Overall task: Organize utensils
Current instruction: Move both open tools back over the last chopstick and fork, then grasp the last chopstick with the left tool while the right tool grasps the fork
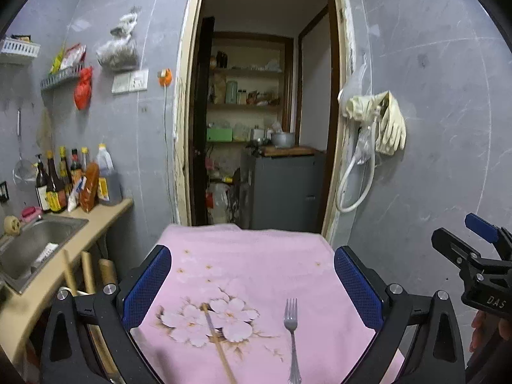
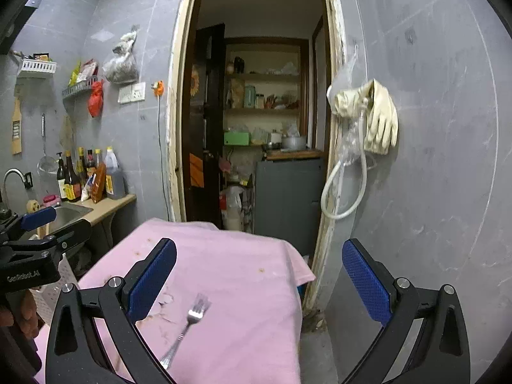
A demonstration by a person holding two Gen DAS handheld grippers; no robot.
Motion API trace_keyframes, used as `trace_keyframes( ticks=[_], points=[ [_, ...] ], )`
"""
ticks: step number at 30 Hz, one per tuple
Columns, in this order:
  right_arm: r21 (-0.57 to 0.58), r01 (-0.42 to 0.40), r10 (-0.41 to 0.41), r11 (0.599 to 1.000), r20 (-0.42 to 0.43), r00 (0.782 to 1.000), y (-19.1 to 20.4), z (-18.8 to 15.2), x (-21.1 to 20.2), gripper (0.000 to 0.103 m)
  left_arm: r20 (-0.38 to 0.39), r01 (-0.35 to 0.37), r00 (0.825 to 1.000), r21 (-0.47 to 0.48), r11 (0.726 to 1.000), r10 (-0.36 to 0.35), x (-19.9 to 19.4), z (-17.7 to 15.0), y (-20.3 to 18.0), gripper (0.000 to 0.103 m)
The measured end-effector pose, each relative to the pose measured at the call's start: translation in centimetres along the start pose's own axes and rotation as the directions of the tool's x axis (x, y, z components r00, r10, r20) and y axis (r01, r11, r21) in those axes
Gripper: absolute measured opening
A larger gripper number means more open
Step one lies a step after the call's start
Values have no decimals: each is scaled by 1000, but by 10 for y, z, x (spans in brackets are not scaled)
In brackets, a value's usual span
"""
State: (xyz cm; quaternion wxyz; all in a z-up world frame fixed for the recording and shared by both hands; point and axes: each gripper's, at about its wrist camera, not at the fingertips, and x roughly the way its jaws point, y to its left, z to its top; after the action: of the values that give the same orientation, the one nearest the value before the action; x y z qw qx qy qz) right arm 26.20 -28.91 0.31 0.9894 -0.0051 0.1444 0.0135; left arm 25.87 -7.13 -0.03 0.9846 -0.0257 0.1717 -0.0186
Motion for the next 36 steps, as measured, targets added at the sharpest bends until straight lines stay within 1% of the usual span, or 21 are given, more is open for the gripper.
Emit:
trace_keyframes(
  ticks=[4, 8, 11, 15, 18, 20, 21, 22, 23, 24, 25, 26, 28, 31, 33, 35, 36],
  points=[
    [2, -17, 17, 1000, -33, 999, -12, -14, 26, 102, -35, -21, 999, -18, 1000, 20, 25, -7, -7, 102],
    [9, -43, 44, 999, -64, 997, -18, -31, 53, 102, -58, -58, 997, -36, 998, 55, 48, -22, -10, 102],
    [23, -61, 63, 998, -95, 994, -19, -46, 76, 102, -90, -81, 993, -51, 995, 77, 67, -32, -8, 102],
    [33, -108, 111, 994, -145, 983, -18, -67, 104, 102, -151, -117, 983, -60, 991, 107, 92, -49, -1, 102],
    [51, -162, 169, 985, -194, 966, -16, -82, 128, 102, -213, -136, 970, -69, 988, 119, 112, -61, 8, 102],
    [76, -213, 225, 974, -236, 945, -13, -92, 147, 101, -253, -147, 960, -87, 985, 121, 126, -69, 16, 102],
    [86, -232, 246, 969, -254, 935, -11, -96, 155, 101, -267, -170, 953, -95, 981, 140, 132, -73, 21, 102],
    [99, -259, 277, 961, -278, 920, -8, -100, 166, 101, -274, -182, 950, -99, 978, 149, 135, -75, 23, 102],
    [105, -276, 294, 956, -291, 910, -5, -104, 173, 101, -286, -193, 946, -110, 975, 155, 141, -78, 27, 101],
    [110, -297, 317, 948, -312, 896, 0, -109, 181, 101, -300, -202, 941, -120, 972, 159, 146, -82, 31, 99],
    [111, -316, 335, 942, -331, 882, 6, -113, 189, 96, -309, -208, 937, -123, 970, 162, 150, -84, 33, 94],
    [110, -327, 345, 938, -343, 873, 9, -117, 195, 92, -324, -220, 931, -126, 967, 169, 155, -88, 36, 90],
    [108, -355, 369, 929, -375, 851, 21, -127, 207, 88, -348, -239, 920, -127, 963, 183, 164, -94, 41, 87],
    [120, -386, 400, 915, -398, 826, 34, -140, 219, 83, -376, -250, 908, -133, 959, 185, 174, -102, 48, 81],
    [124, -403, 416, 907, -416, 808, 43, -146, 226, 77, -397, -255, 900, -139, 957, 182, 179, -106, 52, 78],
    [131, -422, 434, 897, -443, 785, 52, -152, 234, 68, -424, -252, 890, -156, 955, 166, 184, -110, 57, 73],
    [135, -433, 444, 891, -458, 770, 56, -155, 238, 67, -432, -251, 888, -166, 954, 158, 185, -110, 58, 71]
  ],
)
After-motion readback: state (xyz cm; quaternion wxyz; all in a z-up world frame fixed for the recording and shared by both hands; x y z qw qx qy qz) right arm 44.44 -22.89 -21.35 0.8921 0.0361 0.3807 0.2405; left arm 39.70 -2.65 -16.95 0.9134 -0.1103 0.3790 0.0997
